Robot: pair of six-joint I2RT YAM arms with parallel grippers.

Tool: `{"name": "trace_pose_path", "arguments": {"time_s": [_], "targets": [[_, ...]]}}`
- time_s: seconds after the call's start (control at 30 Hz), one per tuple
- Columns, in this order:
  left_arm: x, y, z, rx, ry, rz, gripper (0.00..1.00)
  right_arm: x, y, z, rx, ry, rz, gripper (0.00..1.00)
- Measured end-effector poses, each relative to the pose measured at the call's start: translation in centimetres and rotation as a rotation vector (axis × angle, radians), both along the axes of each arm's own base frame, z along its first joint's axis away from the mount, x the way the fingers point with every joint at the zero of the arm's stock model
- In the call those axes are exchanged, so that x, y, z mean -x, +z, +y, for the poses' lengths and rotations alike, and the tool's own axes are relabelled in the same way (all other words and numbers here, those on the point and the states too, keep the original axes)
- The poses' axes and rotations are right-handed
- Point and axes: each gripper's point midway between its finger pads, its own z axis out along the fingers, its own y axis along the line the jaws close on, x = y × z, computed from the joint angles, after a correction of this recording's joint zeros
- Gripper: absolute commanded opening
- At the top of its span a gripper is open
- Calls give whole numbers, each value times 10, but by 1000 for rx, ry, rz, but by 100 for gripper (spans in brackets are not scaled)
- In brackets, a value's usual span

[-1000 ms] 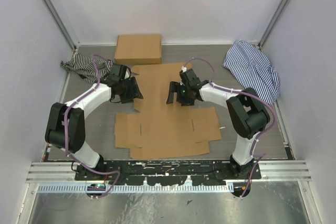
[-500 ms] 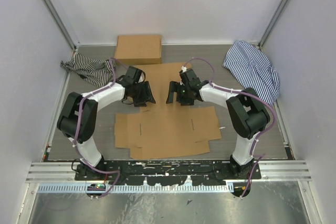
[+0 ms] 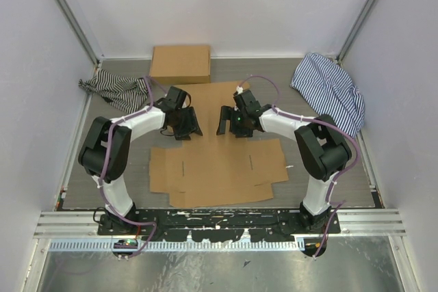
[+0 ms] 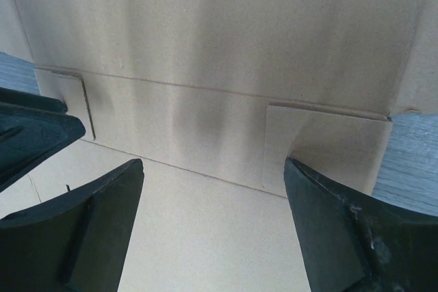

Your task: Fold the paper box

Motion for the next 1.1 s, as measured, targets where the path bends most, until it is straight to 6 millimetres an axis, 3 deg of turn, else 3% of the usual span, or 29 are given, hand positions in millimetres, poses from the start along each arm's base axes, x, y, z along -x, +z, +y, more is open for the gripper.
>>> {"name": "trace_pose_path", "arguments": {"time_s": [0.17, 0.33, 0.47, 0.6, 0.7, 0.8, 0.93, 1.1], "targets": [[7, 14, 10, -40, 0, -10, 64, 0, 2, -5, 33, -13, 0, 90], [7, 61, 17, -43, 6, -91, 65, 8, 9, -23, 119, -37, 29, 93], [7, 104, 22, -26, 10, -186, 65, 9, 38, -38, 173, -66, -8, 95], [28, 128, 36, -24, 17, -232, 66, 17, 81, -57, 187, -115, -81, 96], [62, 125, 53, -39, 20, -207, 66, 43, 111, -79, 162, -165, -136, 97], [104, 110, 69, -37, 26, -151, 65, 93, 115, -108, 121, -201, -144, 97], [159, 79, 81, 3, 39, -59, 65, 152, 89, -135, 101, -227, -67, 97], [199, 52, 83, -2, 8, 51, 65, 194, 50, -147, 93, -244, 53, 96]]}}
